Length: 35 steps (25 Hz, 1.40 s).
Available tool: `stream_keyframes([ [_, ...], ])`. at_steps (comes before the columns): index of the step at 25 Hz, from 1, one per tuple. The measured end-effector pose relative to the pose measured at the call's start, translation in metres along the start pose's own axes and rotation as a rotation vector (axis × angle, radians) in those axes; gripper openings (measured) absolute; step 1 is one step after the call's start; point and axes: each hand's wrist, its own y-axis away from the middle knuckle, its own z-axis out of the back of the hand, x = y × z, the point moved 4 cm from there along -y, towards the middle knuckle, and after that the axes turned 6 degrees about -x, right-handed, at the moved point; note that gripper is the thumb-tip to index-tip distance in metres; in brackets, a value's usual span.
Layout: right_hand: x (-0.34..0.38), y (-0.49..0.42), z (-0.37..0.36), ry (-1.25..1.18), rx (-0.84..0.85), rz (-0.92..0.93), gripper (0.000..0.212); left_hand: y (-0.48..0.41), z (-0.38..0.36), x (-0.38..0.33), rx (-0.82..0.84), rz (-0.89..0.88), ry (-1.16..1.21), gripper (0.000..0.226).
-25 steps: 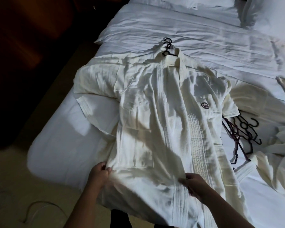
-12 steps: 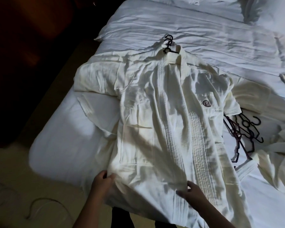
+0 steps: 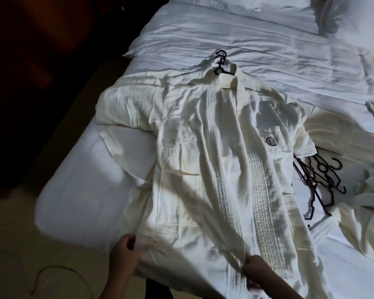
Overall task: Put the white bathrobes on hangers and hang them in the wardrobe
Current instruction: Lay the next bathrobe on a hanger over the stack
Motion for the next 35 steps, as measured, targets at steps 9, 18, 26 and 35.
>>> stream_keyframes([
  [9, 0.14, -0.032, 0.041, -1.039, 0.216, 0.029, 0.031, -0.05, -0.012, -0.106, -0.125, -0.641, -0.099, 0.04],
  [18, 0.282, -0.101, 0.141, -1.166, 0.042, 0.211, 0.041, -0.155, -0.062, -0.225, 0.1, -0.758, -0.55, 0.054],
  [26, 0.335, -0.158, 0.183, -0.988, 0.052, 0.243, 0.021, -0.187, -0.07, -0.283, -0.166, -0.7, -0.507, 0.016],
  [35, 0.397, -0.238, 0.222, -1.052, 0.036, 0.243, 0.035, -0.352, -0.11, -0.441, -0.379, -0.962, -0.38, 0.046],
])
